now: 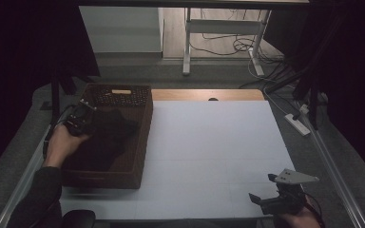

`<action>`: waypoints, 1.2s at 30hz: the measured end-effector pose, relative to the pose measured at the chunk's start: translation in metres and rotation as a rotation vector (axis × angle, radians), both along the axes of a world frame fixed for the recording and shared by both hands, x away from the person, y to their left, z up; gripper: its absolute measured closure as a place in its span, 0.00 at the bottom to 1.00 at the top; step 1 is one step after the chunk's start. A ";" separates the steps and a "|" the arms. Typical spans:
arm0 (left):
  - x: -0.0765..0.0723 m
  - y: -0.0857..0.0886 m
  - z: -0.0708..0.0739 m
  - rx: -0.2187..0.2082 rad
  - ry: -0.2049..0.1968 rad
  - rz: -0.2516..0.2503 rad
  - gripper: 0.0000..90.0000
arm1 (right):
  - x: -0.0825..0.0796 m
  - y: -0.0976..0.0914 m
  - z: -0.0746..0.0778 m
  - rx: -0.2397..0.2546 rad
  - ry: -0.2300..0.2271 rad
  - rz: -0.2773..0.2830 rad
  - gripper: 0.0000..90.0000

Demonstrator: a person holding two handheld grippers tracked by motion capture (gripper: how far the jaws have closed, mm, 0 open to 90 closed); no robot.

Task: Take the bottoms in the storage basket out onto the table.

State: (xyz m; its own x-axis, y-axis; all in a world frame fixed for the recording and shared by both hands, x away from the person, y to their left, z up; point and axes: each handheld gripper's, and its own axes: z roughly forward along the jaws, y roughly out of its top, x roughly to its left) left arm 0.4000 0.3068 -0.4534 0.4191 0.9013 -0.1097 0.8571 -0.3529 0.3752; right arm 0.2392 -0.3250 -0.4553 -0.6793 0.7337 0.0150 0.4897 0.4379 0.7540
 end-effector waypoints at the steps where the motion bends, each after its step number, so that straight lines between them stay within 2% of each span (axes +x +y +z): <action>1: 0.003 0.002 -0.009 -0.019 0.026 -0.008 0.63 | 0.000 0.000 0.000 -0.001 0.000 0.001 0.01; 2: 0.004 0.002 -0.017 -0.028 0.039 -0.007 0.56 | 0.000 0.000 0.000 -0.002 0.000 0.001 0.01; 3: 0.007 0.003 -0.025 -0.033 0.077 -0.002 0.51 | 0.000 0.000 0.000 -0.002 0.000 0.001 0.01; 5: 0.012 0.002 -0.038 -0.039 0.146 0.024 0.34 | 0.000 0.000 0.000 0.000 0.002 0.001 0.01; 6: 0.014 0.002 -0.045 -0.035 0.191 0.037 0.26 | 0.000 0.000 0.000 0.000 0.002 0.001 0.01; 7: 0.016 0.001 -0.051 -0.011 0.235 0.043 0.18 | 0.000 0.000 0.000 0.000 0.002 0.001 0.01; 8: 0.016 -0.001 -0.054 0.015 0.247 0.042 0.13 | 0.000 0.000 0.000 0.000 0.002 0.001 0.01; 10: 0.015 -0.005 -0.056 0.026 0.253 0.031 0.04 | 0.000 0.000 0.000 -0.001 0.000 0.003 0.01; 11: 0.015 -0.008 -0.058 0.064 0.254 0.024 0.00 | 0.000 0.000 0.000 -0.001 0.001 0.004 0.01; 12: 0.013 -0.011 -0.060 0.121 0.249 0.014 0.00 | 0.000 0.000 0.000 -0.001 0.002 0.005 0.01; 14: 0.013 -0.012 -0.060 0.129 0.248 0.022 0.00 | 0.000 0.000 0.000 -0.003 0.001 0.007 0.01; 16: 0.009 -0.009 -0.056 0.131 0.222 0.023 0.15 | 0.000 0.001 0.000 -0.004 -0.001 0.009 0.01; 17: 0.007 -0.008 -0.053 0.109 0.212 0.015 0.29 | 0.000 0.001 0.000 -0.007 0.000 0.009 0.01; 18: 0.004 -0.008 -0.052 0.105 0.199 0.012 0.44 | 0.000 0.001 0.000 -0.009 0.000 0.010 0.01; 20: 0.001 -0.007 -0.052 0.075 0.196 0.004 0.56 | 0.000 0.001 0.000 -0.014 0.000 0.014 0.01; 22: 0.001 -0.011 -0.051 0.077 0.189 -0.024 0.69 | 0.000 0.002 -0.001 -0.017 -0.001 0.015 0.01; 24: 0.001 -0.012 -0.050 0.108 0.172 -0.038 0.81 | -0.001 0.003 -0.001 -0.021 -0.002 0.016 0.01; 25: 0.001 -0.012 -0.050 0.105 0.170 -0.040 0.84 | -0.001 0.003 -0.001 -0.022 -0.003 0.017 0.01; 29: 0.001 -0.010 -0.050 0.099 0.157 -0.061 0.86 | 0.000 0.003 -0.001 -0.024 0.000 0.017 0.01; 32: 0.003 -0.008 -0.048 0.083 0.172 -0.039 0.88 | 0.000 0.003 -0.001 -0.020 0.001 0.016 0.01; 34: 0.003 -0.009 -0.046 0.102 0.158 -0.039 0.88 | 0.000 0.003 -0.001 -0.021 0.000 0.017 0.01; 36: 0.003 -0.008 -0.041 0.093 0.124 -0.035 0.89 | 0.000 0.003 -0.001 -0.021 0.000 0.017 0.01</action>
